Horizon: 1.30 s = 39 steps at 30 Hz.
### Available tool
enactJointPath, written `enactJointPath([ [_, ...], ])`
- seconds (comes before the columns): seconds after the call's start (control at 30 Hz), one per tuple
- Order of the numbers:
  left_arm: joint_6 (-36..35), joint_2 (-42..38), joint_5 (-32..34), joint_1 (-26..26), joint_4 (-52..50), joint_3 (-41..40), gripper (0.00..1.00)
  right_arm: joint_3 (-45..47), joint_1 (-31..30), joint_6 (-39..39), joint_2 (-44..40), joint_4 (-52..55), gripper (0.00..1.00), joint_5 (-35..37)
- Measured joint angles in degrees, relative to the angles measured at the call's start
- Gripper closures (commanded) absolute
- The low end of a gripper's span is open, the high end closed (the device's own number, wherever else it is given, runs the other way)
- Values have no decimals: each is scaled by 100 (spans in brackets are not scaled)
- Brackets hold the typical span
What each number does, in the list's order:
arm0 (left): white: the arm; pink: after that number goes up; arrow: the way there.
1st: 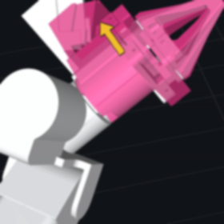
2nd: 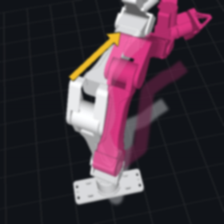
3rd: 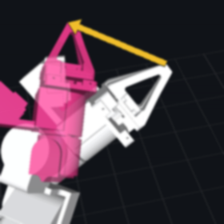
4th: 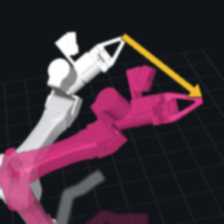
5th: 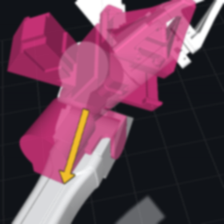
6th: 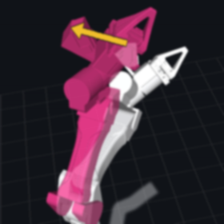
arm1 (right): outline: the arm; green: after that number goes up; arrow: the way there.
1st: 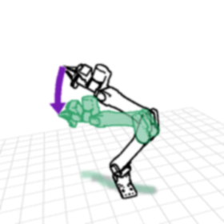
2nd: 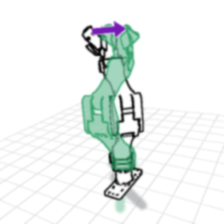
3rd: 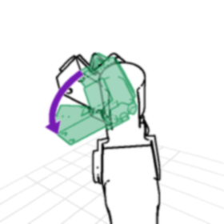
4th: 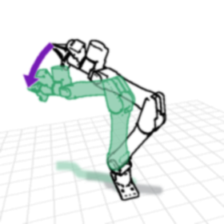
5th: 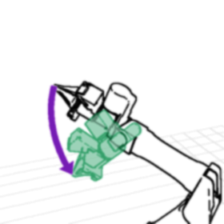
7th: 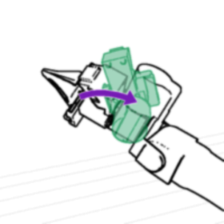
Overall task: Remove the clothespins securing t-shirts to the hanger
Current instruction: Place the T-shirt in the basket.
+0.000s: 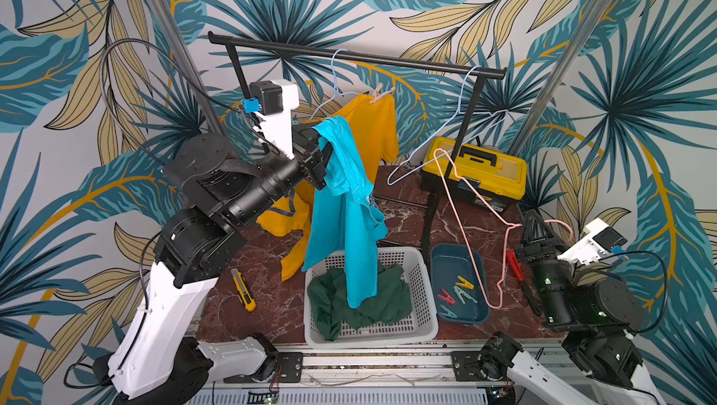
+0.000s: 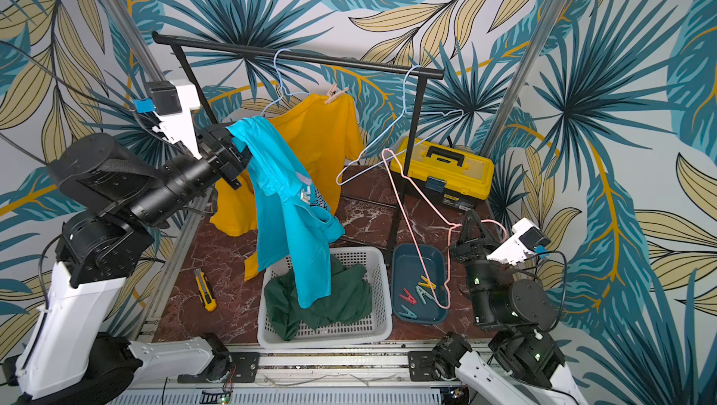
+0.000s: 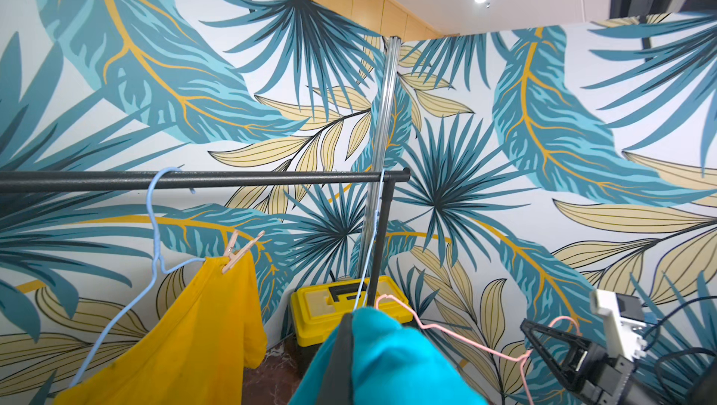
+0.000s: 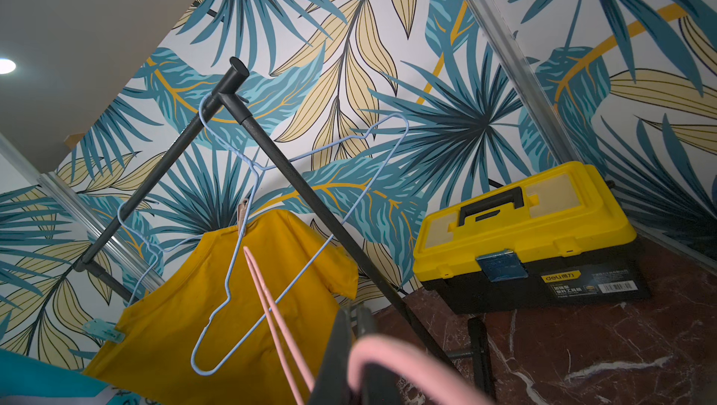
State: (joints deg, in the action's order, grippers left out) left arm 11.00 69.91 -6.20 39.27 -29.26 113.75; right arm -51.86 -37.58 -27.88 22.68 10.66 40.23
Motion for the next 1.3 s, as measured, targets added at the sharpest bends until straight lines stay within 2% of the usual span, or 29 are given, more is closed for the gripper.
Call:
enactJointPath([
  [0.17, 190, -269, -175, 0, 50, -55, 100, 37, 0, -46, -39, 39, 100, 48],
  [0.6, 1008, -927, -614, 0, 245, -1222, 100, 42, 0, -87, -48, 39, 100, 96],
  [0.83, 1766, -1661, -861, 0, 802, -2951, 100, 153, 0, -103, -24, 11, 100, 177],
  [1.07, 2413, -1941, -1069, 44, 1154, -4221, 100, 149, 0, -109, 116, -7, 100, 175],
  [1.3, 2470, -1943, -887, 592, 1508, -5558, 100, 149, 0, -173, 146, -7, 100, 149],
])
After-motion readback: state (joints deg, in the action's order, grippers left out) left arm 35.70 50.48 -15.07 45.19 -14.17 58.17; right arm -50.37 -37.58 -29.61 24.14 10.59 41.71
